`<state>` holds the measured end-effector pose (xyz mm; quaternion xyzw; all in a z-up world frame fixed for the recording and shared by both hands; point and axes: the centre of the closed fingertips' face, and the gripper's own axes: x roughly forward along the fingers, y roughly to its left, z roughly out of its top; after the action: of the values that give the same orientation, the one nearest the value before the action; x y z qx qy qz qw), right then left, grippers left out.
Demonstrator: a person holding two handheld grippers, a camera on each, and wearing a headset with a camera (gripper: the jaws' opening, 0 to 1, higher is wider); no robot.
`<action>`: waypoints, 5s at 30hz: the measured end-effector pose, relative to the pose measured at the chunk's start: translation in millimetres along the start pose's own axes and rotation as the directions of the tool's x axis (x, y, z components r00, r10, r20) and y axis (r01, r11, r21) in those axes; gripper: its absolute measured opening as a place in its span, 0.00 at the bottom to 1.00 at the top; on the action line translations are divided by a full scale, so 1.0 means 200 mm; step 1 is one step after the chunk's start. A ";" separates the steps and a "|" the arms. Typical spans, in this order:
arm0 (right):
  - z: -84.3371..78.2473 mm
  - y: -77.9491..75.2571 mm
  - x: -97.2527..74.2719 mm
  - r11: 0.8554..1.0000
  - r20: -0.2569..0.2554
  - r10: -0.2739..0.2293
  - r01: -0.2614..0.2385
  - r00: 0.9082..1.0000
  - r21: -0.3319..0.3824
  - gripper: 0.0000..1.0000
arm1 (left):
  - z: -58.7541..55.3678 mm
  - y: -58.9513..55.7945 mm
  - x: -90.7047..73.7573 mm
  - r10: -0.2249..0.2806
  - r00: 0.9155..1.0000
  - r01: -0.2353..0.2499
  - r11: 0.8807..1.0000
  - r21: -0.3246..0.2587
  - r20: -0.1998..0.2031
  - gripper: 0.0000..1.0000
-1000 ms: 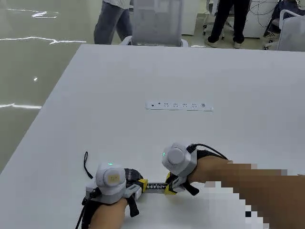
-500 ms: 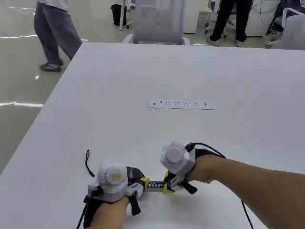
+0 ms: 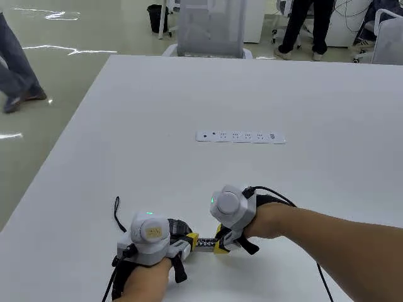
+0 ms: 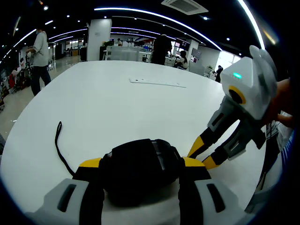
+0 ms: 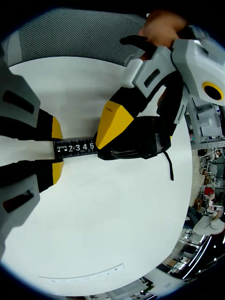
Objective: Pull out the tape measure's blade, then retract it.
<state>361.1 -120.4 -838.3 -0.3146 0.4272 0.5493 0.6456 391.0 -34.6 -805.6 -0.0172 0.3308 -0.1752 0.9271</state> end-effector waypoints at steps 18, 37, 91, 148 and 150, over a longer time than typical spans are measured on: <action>0.04 0.01 0.03 1.000 0.012 0.005 -0.005 1.000 0.001 0.14 | 0.00 0.00 0.00 -0.002 1.000 0.002 1.000 -0.002 0.002 0.61; 0.08 0.02 0.04 1.000 0.040 0.006 -0.006 0.999 0.002 0.14 | 0.00 0.00 0.00 -0.005 1.000 0.005 1.000 -0.003 0.006 0.61; 0.21 0.03 0.09 1.000 0.151 -0.016 0.015 0.988 0.013 0.15 | 0.00 0.00 0.00 -0.029 1.000 0.029 0.999 -0.025 0.010 0.61; 0.19 0.01 0.07 0.995 0.268 -0.068 0.045 0.961 0.091 0.13 | 0.00 0.00 0.00 -0.084 0.996 0.085 0.993 -0.077 0.018 0.61; 0.19 0.01 0.07 0.995 0.267 -0.069 0.047 0.961 0.091 0.13 | 0.00 0.00 0.00 -0.084 0.996 0.085 0.993 -0.081 0.017 0.62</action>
<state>366.5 -80.1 -834.0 -0.2220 0.3484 0.5496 0.7262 391.6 -34.2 -805.3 -0.0703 0.3305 -0.2005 0.9196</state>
